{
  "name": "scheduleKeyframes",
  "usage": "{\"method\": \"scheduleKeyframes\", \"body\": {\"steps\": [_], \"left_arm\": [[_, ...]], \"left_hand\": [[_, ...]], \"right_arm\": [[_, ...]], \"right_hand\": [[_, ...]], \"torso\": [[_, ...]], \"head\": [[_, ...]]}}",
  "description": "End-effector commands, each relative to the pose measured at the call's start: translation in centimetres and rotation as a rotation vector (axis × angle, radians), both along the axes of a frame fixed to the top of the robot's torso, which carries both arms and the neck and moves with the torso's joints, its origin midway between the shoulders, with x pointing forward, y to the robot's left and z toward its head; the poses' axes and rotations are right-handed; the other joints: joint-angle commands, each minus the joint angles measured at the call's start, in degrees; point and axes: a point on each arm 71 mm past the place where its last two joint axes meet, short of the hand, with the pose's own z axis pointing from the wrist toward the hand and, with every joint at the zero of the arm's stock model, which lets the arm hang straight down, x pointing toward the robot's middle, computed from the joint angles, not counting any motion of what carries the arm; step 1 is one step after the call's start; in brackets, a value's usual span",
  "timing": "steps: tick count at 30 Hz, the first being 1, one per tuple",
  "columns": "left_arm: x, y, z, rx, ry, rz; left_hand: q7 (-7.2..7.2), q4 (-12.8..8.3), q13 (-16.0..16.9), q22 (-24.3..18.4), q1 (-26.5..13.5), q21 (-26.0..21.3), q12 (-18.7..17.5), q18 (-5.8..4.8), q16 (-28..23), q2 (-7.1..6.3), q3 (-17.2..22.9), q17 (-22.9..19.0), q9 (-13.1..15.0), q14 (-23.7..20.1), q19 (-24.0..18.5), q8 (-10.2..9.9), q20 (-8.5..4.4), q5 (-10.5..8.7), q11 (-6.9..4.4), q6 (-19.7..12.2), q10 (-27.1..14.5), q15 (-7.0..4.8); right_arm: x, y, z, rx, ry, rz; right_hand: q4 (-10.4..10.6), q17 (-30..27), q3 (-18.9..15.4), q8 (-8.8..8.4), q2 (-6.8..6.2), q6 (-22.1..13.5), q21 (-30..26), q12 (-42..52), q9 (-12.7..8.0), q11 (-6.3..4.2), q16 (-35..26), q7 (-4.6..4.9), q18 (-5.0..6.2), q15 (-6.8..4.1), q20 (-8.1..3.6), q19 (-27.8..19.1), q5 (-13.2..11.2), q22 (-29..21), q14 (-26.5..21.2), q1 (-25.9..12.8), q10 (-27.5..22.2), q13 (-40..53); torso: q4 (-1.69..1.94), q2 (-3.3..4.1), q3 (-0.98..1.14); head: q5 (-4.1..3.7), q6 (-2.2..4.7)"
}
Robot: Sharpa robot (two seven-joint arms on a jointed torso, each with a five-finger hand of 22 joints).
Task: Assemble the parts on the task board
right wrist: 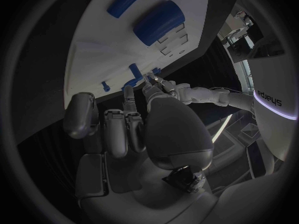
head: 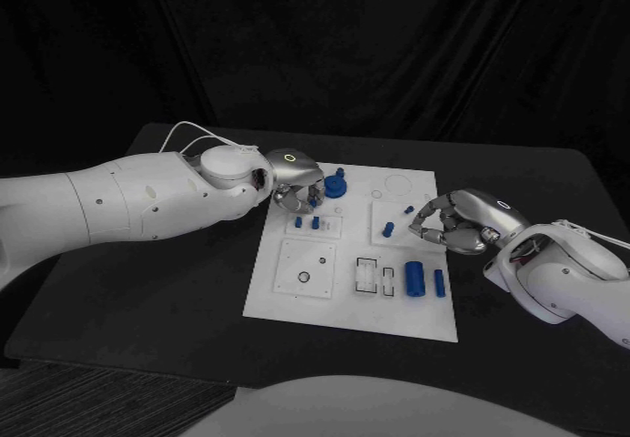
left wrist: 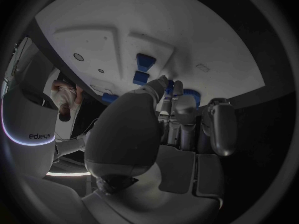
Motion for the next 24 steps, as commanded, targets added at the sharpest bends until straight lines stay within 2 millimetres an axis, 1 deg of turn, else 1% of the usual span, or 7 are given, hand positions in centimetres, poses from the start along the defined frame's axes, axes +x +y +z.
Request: {"method": "scheduleKeyframes", "body": {"steps": [1, 5, 9, 12, 15, 18, 24], "left_arm": [[-0.1, -0.1, -0.4, 0.011, 0.017, -0.003], [0.0, 0.0, -0.5, 0.013, 0.018, 0.003], [0.0, 0.1, -0.5, 0.015, 0.016, 0.013], [0.1, 0.3, -0.5, 0.011, 0.006, 0.024], [0.2, 0.5, -0.4, 0.005, -0.006, 0.035], [0.2, 0.7, -0.3, -0.003, -0.022, 0.044], [0.3, 1.2, 0.1, -0.032, -0.060, 0.044]], "left_hand": [[0.45, -1.10, -0.49, 10.58, 0.62, -0.84, -0.84, -0.92, -0.58, 0.61, 1.25, -0.41, -0.10, 0.40, 0.09, -0.08, 0.13, -0.43, -0.21, 0.75, 0.65, -0.16], [0.39, -1.14, -0.66, 10.54, 0.55, -1.05, -1.22, -0.88, -0.75, 0.38, 1.19, -0.62, -0.29, 0.26, 0.00, -0.44, 0.14, -0.30, -0.16, 0.24, 0.34, -0.13], [-0.52, -0.83, -1.11, 10.49, -0.13, -1.31, -2.26, -0.85, -1.13, -0.30, 1.04, -1.14, -1.23, -0.03, -0.12, -1.03, 0.16, -0.37, -0.45, -3.24, -0.69, -0.26], [-3.59, 0.35, -2.01, 10.30, -2.52, -2.21, -4.75, -0.72, -1.72, -2.08, -0.03, -1.99, -3.28, -0.55, -0.52, -0.96, 0.31, -1.42, 0.67, -11.31, -5.09, 0.35], [-4.40, 0.48, -2.02, 10.22, -3.00, -2.65, -5.51, -0.66, -1.92, -2.29, -1.25, -2.33, -4.29, -0.84, -0.68, -0.91, 0.47, -2.17, 1.41, -15.34, -7.56, 0.79], [-5.01, 0.53, -1.55, 10.17, -2.84, -2.96, -5.30, -0.61, -2.03, -1.96, -2.53, -2.61, -5.03, -1.04, -0.76, -0.91, 0.63, -2.50, 1.72, -17.81, -8.63, 1.01], [-5.52, 0.66, -1.18, 10.06, -2.54, -3.46, -5.03, -0.52, -2.36, -1.77, -3.37, -3.12, -5.44, -1.29, -0.93, -0.85, 0.73, -2.70, 1.93, -19.02, -9.08, 1.14]], "right_arm": [[0.0, -0.1, -0.2, -0.007, 0.010, -0.012], [0.0, -0.1, -0.2, -0.008, 0.011, -0.012], [0.0, -0.1, -0.2, -0.008, 0.011, -0.012], [0.0, -0.1, -0.2, -0.008, 0.012, -0.013], [0.0, -0.1, -0.2, -0.009, 0.012, -0.014], [0.0, -0.2, -0.3, -0.009, 0.013, -0.014], [-0.1, -0.2, -0.3, -0.010, 0.014, -0.016]], "right_hand": [[-0.42, 9.86, 1.26, 0.84, 0.60, 0.34, -1.18, 0.82, 0.83, -0.52, -0.37, 0.02, 1.00, -0.55, 0.01, -0.24, 1.24, 9.26, 4.45, 1.20, 5.92, 14.95], [-0.42, 9.86, 1.26, 0.84, 0.60, 0.34, -1.18, 0.82, 0.83, -0.52, -0.37, 0.02, 1.00, -0.55, 0.01, -0.24, 1.24, 9.26, 4.45, 1.20, 5.92, 14.95], [-0.42, 9.86, 1.26, 0.84, 0.60, 0.34, -1.18, 0.82, 0.83, -0.52, -0.37, 0.02, 1.00, -0.55, 0.01, -0.24, 1.24, 9.26, 4.45, 1.20, 5.92, 14.95], [-0.42, 9.86, 1.26, 0.84, 0.60, 0.34, -1.18, 0.82, 0.83, -0.52, -0.37, 0.02, 1.00, -0.55, 0.01, -0.24, 1.24, 9.26, 4.45, 1.20, 5.92, 14.95], [-0.42, 9.86, 1.26, 0.84, 0.60, 0.34, -1.18, 0.82, 0.83, -0.52, -0.37, 0.02, 1.00, -0.55, 0.01, -0.24, 1.24, 9.26, 4.45, 1.20, 5.92, 14.95], [-0.44, 9.86, 1.31, 0.85, 0.57, 0.36, -1.14, 0.80, 0.83, -0.53, -0.37, 0.02, 0.99, -0.56, 0.00, -0.23, 1.24, 9.28, 4.45, 1.31, 5.91, 14.93], [-0.45, 9.80, 1.32, 0.86, 0.56, 0.38, -1.20, 0.81, 0.83, -0.53, -0.42, 0.02, 1.00, -0.57, 0.00, -0.25, 1.24, 9.26, 4.43, 1.34, 5.92, 14.94]], "torso": [[-0.02, 0.01, 0.00], [-0.04, 0.03, -0.03], [-0.01, 0.06, -0.01], [0.01, 0.03, 0.00], [0.00, 0.01, 0.00], [0.00, 0.01, 0.00], [0.01, 0.01, -0.02]], "head": [[0.07, 0.00], [0.08, 0.00], [0.01, 0.00], [-0.03, 0.00], [-0.03, 0.00], [-0.02, 0.00], [0.04, 0.00]]}}
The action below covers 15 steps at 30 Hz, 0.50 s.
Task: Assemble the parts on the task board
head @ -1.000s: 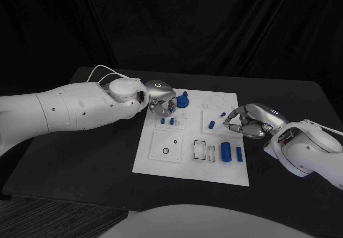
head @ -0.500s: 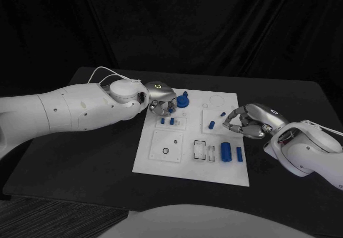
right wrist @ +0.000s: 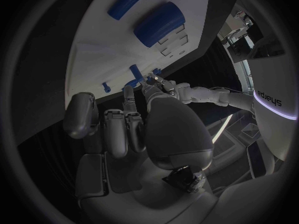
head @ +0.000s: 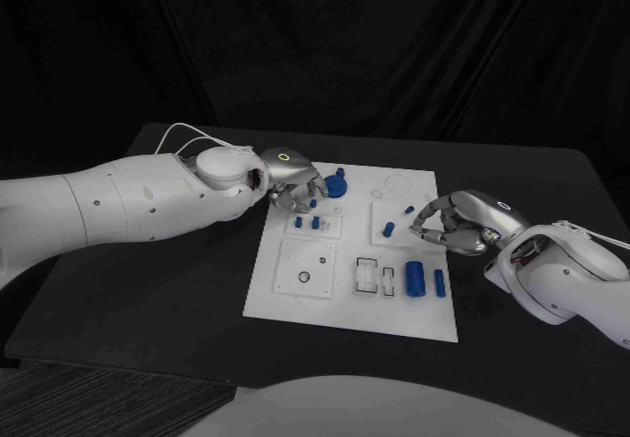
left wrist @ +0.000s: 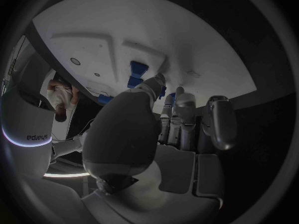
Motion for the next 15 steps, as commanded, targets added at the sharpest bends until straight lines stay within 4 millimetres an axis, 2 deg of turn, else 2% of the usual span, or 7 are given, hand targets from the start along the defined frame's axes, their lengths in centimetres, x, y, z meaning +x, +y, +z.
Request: {"method": "scheduleKeyframes", "body": {"steps": [1, 9, 15], "left_arm": [[0.0, 0.2, 0.4, -0.040, -0.056, -0.006], [-0.2, 1.5, 1.2, -0.079, -0.120, -0.004], [-0.2, 3.0, 2.8, -0.094, -0.167, -0.010]], "left_hand": [[-0.37, -0.23, 0.38, 10.05, -0.33, -1.05, 0.05, -0.52, -0.59, 0.41, -2.49, -0.84, -0.60, -0.15, -0.12, -0.40, -0.08, -0.90, 0.34, -0.77, -0.79, 0.02], [-0.68, -0.11, 0.64, 10.06, 0.17, -1.10, 0.09, -0.52, -0.53, 0.44, -3.16, -0.79, -0.67, -0.22, -0.11, -0.04, 0.02, -1.51, 0.33, -0.44, -1.68, 0.10], [-0.86, 0.32, 1.38, 9.50, 1.18, -3.44, 0.62, -0.11, -2.14, 0.61, -2.89, -2.80, -0.51, -1.59, -1.21, 0.78, 0.09, -2.62, -0.21, 1.76, -2.66, -0.04]], "right_arm": [[0.0, -0.2, -0.2, -0.007, 0.010, -0.015], [-0.2, -0.8, 0.0, -0.003, 0.001, -0.031], [-0.3, -1.6, 1.2, 0.029, -0.056, -0.058]], "right_hand": [[0.09, 9.81, 0.77, 0.85, 0.56, 0.37, -1.20, 0.81, 0.83, -0.53, -0.42, 0.02, 1.00, -0.56, 0.00, -0.24, 1.24, 9.26, 4.43, 1.33, 5.92, 14.94], [0.07, 9.63, 0.79, 0.88, 0.51, 0.41, -1.40, 0.60, 0.84, -0.54, -0.56, 0.00, 1.04, -0.57, 0.00, -0.32, 1.24, 9.21, 4.38, 1.41, 5.69, 14.66], [0.04, 9.50, 0.85, 0.98, 0.26, 0.60, -1.71, 0.14, 0.88, -0.60, -0.68, -0.07, 1.10, -0.61, -0.03, -0.44, 1.29, 9.13, 4.34, 1.68, 5.19, 14.06]], "torso": [[0.03, -0.01, -0.02], [0.03, -0.03, -0.05], [0.05, -0.01, -0.05]], "head": [[0.00, 0.00], [-0.10, 0.00], [-0.48, 0.00]]}}
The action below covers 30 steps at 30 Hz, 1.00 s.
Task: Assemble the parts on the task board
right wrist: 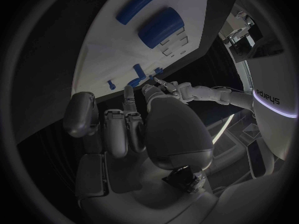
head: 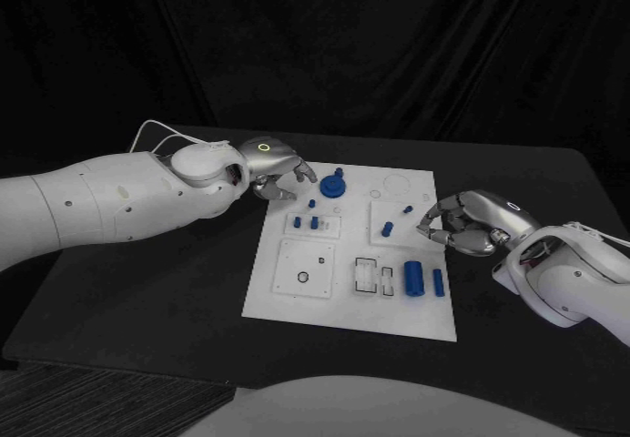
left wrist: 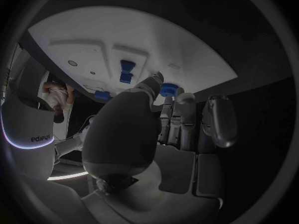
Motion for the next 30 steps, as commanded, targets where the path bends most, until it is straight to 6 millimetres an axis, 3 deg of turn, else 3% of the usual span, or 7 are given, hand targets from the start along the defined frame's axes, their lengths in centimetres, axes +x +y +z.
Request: {"method": "scheduleKeyframes", "body": {"steps": [1, 11, 14, 18, 19, 25, 30], "left_arm": [[-0.1, 0.4, 1.8, -0.039, -0.079, -0.042], [-0.8, 2.4, 7.1, -0.311, -0.216, -0.111], [-0.7, 2.8, 8.1, -0.481, -0.194, -0.117], [-0.5, 3.5, 8.6, -0.712, -0.155, -0.126], [-0.5, 3.7, 8.5, -0.766, -0.135, -0.125], [-0.6, 3.9, 6.2, -1.183, 0.194, -0.101], [-1.3, 3.5, 4.5, -1.381, 0.417, -0.123]], "left_hand": [[-0.08, 0.32, 1.28, 9.12, 1.02, -2.82, 0.59, 0.15, -2.62, 0.40, -1.21, -3.10, -0.46, -2.80, -1.91, 0.96, 0.09, -1.39, -0.04, 2.43, -1.66, 0.04], [-0.25, 6.22, 4.18, 4.22, -2.90, -23.89, 2.56, 3.05, -13.74, -0.03, -2.55, -13.73, -0.82, -14.62, -13.49, 1.65, 1.62, -0.24, -0.63, 9.45, -4.94, 0.69], [0.90, 7.86, 5.66, -0.75, -3.74, -44.55, 3.33, 5.10, -23.02, 1.10, -3.54, -17.18, -1.54, -23.86, -26.68, 0.43, 3.11, 0.62, 0.68, 9.75, -8.14, 3.52], [6.56, 8.19, 4.04, -5.43, -13.04, -55.70, 4.74, 2.17, -37.56, 7.78, -5.43, -25.83, -2.65, -39.66, -39.81, -0.28, 5.64, 10.58, 5.83, 10.00, -15.56, 9.65], [7.51, 8.40, 3.08, -7.24, -15.56, -58.96, 4.06, 1.46, -40.85, 8.15, -6.99, -28.11, -3.16, -43.75, -43.79, -0.20, 5.81, 16.04, 4.76, 9.06, -18.45, 10.63], [6.07, 8.24, -4.52, -26.59, -18.79, -65.58, -1.14, 0.73, -60.12, 11.73, -14.15, -47.98, -6.38, -72.80, -69.90, -0.14, 6.06, 12.31, 0.22, -0.56, -42.69, 8.80], [2.71, 8.10, -7.51, -50.82, -18.89, -67.93, -0.16, 5.80, -62.16, 16.12, -24.39, -51.55, -8.87, -76.83, -78.58, -1.77, 8.30, 8.54, -0.48, -22.69, -52.81, 7.72]], "right_arm": [[0.1, -0.4, 1.4, 0.041, -0.074, -0.040], [2.1, -2.5, 8.3, 0.036, -0.264, -0.108], [2.9, -2.8, 9.7, 0.006, -0.299, -0.115], [3.7, -2.3, 10.6, -0.074, -0.342, -0.080], [3.9, -2.1, 10.7, -0.101, -0.355, -0.067], [4.7, -1.6, 9.9, -0.335, -0.373, -0.001], [4.9, -1.1, 8.5, -0.455, -0.353, 0.036]], "right_hand": [[-0.06, 9.61, 0.90, 1.11, 0.04, 0.91, -0.48, 0.21, 0.94, -0.72, -0.59, -0.20, 1.05, -0.69, -0.02, -0.27, 1.50, 9.20, 4.37, 1.96, 5.27, 14.15], [-0.52, 7.36, 1.67, 0.52, -1.78, 2.57, -2.65, -3.67, 0.72, -1.25, -2.50, -0.68, 1.42, -1.20, -0.51, -0.90, 1.20, 8.62, 3.77, 4.63, 1.68, 9.60], [-0.70, 3.71, 2.73, -0.55, -2.65, 2.95, -7.02, -14.28, 0.44, -1.09, -5.94, -0.50, 2.11, -1.06, -0.53, -2.27, 0.67, 7.31, 2.80, 6.84, -6.20, -0.56], [-1.93, -0.31, 5.65, -2.39, -4.36, 0.94, -11.71, -48.29, -0.01, -0.06, -10.05, 0.75, 2.72, -0.50, -0.12, -3.61, 0.05, 5.84, 1.74, 11.25, -27.08, -28.48], [-2.00, -0.88, 6.93, -2.95, -5.23, 0.04, -12.65, -54.71, -0.05, 0.23, -10.81, 1.05, 2.79, -0.48, 0.14, -3.72, -0.22, 5.51, 1.69, 12.41, -27.32, -33.71], [-2.52, -6.39, 8.92, -5.31, -8.01, -2.63, -21.99, -72.38, -0.46, 2.10, -17.49, -0.26, 4.03, 0.17, 0.69, -6.81, -3.98, 2.90, -0.78, 14.00, -31.20, -49.98], [-2.53, -9.47, 7.61, -8.16, -9.13, -3.90, -28.39, -75.54, -1.78, 1.27, -21.47, -1.15, 4.86, 0.04, 0.66, -9.36, -7.27, 1.18, -2.97, 13.45, -33.63, -53.76]], "torso": [[0.02, 0.01, -0.03], [-0.01, -0.01, 0.01], [0.05, 0.00, -0.05], [0.07, 0.07, -0.02], [0.17, 0.09, -0.01], [0.85, 0.15, -0.27], [1.00, 0.19, -0.24]], "head": [[-0.24, 0.00], [-1.98, 0.00], [-2.18, 0.00], [-2.09, 0.00], [-2.16, 0.00], [-3.16, 0.00], [-3.41, 0.00]]}}
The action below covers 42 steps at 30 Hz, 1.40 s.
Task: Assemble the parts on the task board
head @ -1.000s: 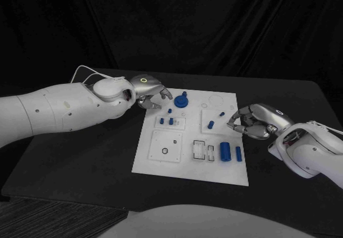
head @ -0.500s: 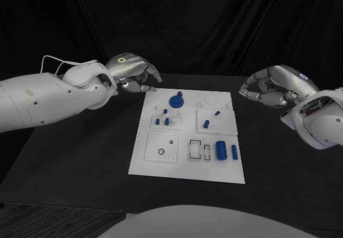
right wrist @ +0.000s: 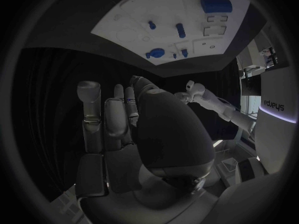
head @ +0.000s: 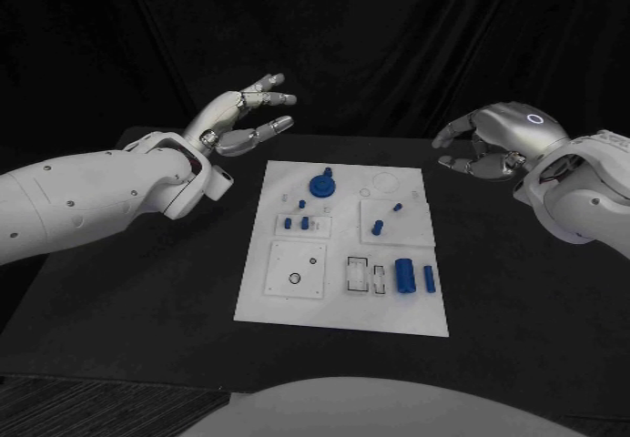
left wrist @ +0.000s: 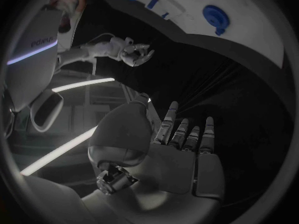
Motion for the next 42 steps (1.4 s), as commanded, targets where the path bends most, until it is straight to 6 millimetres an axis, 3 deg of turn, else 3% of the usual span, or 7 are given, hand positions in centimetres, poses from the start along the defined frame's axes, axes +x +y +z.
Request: {"method": "scheduleKeyframes", "body": {"steps": [1, 7, 12, 22, 31, 37, 42], "left_arm": [[-0.9, -0.4, 0.1, -0.390, 0.100, -0.180], [-1.5, -1.1, -0.7, -0.463, 0.179, -0.239], [-1.8, -1.5, -1.1, -0.488, 0.214, -0.270], [-2.3, -1.8, -1.3, -0.504, 0.238, -0.293], [-2.5, -1.8, -1.5, -0.501, 0.274, -0.301], [-2.6, -2.0, -1.7, -0.498, 0.306, -0.315], [-2.5, -2.1, -1.8, -0.493, 0.309, -0.308]], "left_hand": [[-0.42, 0.57, -0.79, -4.72, 0.04, -0.73, 0.94, -0.79, -0.55, 2.36, -4.68, -0.59, -0.77, -1.22, -0.55, -1.09, 0.07, -1.05, -1.16, -5.42, -3.03, -0.58], [0.84, 0.56, -0.87, -5.75, 2.30, -0.67, 1.49, -0.77, -0.55, 4.24, -5.72, -0.59, -0.74, -1.22, -0.35, -1.05, 0.35, 1.19, -1.63, -5.11, -3.85, -0.63], [1.23, 0.59, -0.91, -6.44, 5.46, -0.60, 2.13, -0.82, -0.55, 5.51, -6.34, -0.59, -0.74, -1.22, -0.03, -1.03, 1.53, 4.32, -1.42, -4.74, -4.40, 0.37], [0.85, 0.67, -0.86, -6.91, 5.80, -0.56, 2.85, -0.80, -0.55, 5.76, -7.61, -0.59, -0.75, -1.22, 0.18, -1.04, 2.64, 3.72, -1.56, -4.94, -4.53, 1.05], [1.77, 0.58, -0.85, -7.65, 5.54, -0.54, 3.56, -0.79, -0.43, 6.25, -9.08, -0.47, -0.75, -0.93, 0.22, -1.03, 1.89, 3.20, -0.96, -4.94, -4.57, 2.00], [2.38, 0.43, -0.85, -7.81, 7.25, -0.43, 3.99, -0.89, -0.24, 6.88, -9.08, -0.29, -0.73, -0.38, 0.46, -1.00, 2.93, 4.64, -0.35, -4.61, -4.61, 2.98], [3.52, 0.13, -0.75, -8.00, 10.31, -0.35, 4.95, -0.75, -0.37, 6.41, -8.92, -0.41, -0.48, -0.73, 0.65, -0.66, 3.25, 6.90, 0.42, -2.02, -4.41, 2.14]], "right_arm": [[0.0, 0.2, -1.6, -0.197, 0.014, -0.004], [-0.3, 0.6, -3.4, -0.238, 0.049, 0.022], [-0.5, 1.2, -4.8, -0.255, 0.078, 0.056], [-1.0, 2.1, -6.6, -0.245, 0.098, 0.113], [-0.9, 2.7, -7.0, -0.207, 0.101, 0.128], [-0.5, 3.0, -7.2, -0.201, 0.098, 0.126], [-0.3, 3.2, -7.5, -0.200, 0.102, 0.124]], "right_hand": [[0.27, -1.11, 0.44, -1.71, -2.25, -0.68, -2.49, -1.11, -1.03, -0.24, -1.45, -0.46, 2.26, -0.02, 0.04, -1.02, -1.91, 0.88, -0.74, -0.36, -1.07, -1.23], [0.83, -1.20, -2.07, -2.48, -1.86, 0.18, -3.78, -1.12, -1.49, 0.19, -1.82, 0.31, 2.19, 0.18, 0.25, -0.97, -3.60, 0.54, -0.87, -1.49, -1.60, -2.23], [0.05, -1.36, -2.37, -3.30, -1.24, 1.03, -4.69, -0.86, -2.01, 0.36, -2.30, 0.75, 2.25, 0.35, 0.36, -0.66, 1.38, 0.49, -1.03, 0.03, -0.89, -3.45], [1.19, -0.72, -5.04, -4.34, -1.10, 1.47, -4.65, -0.10, -2.53, 0.68, -1.89, 1.20, 2.09, 0.53, 0.55, 0.27, -4.10, 0.84, -0.62, -1.38, 0.23, -4.68], [0.92, -0.70, -4.62, -4.91, -0.01, 2.01, -5.65, 0.19, -2.81, 1.32, -2.10, 1.76, 2.14, 0.87, 0.75, 0.68, 0.24, 1.02, -0.56, 0.46, 2.10, -5.95], [0.75, -1.14, -4.01, -5.46, 0.04, 1.69, -6.98, -0.13, -3.07, 1.60, -2.80, 1.94, 2.25, 1.03, 0.87, 0.24, 2.06, 1.00, -1.05, 1.23, 2.68, -6.82], [0.47, -0.91, -3.22, -5.95, 0.14, 1.19, -6.93, -0.50, -3.27, 1.68, -2.62, 1.86, 2.23, 1.02, 0.88, 0.41, 3.28, 1.36, -0.96, 2.01, 3.03, -7.61]], "torso": [[0.21, 0.13, -0.05], [0.67, 0.13, -0.19], [1.85, 0.15, -0.37], [2.19, 0.06, -0.70], [1.97, 0.03, -0.59], [1.92, 0.02, -0.58], [1.90, -0.03, -0.51]], "head": [[-0.26, 0.00], [-0.72, 0.00], [-1.79, 0.00], [-2.34, 0.00], [-2.12, 0.00], [-1.91, 0.00], [-1.81, 0.00]]}}
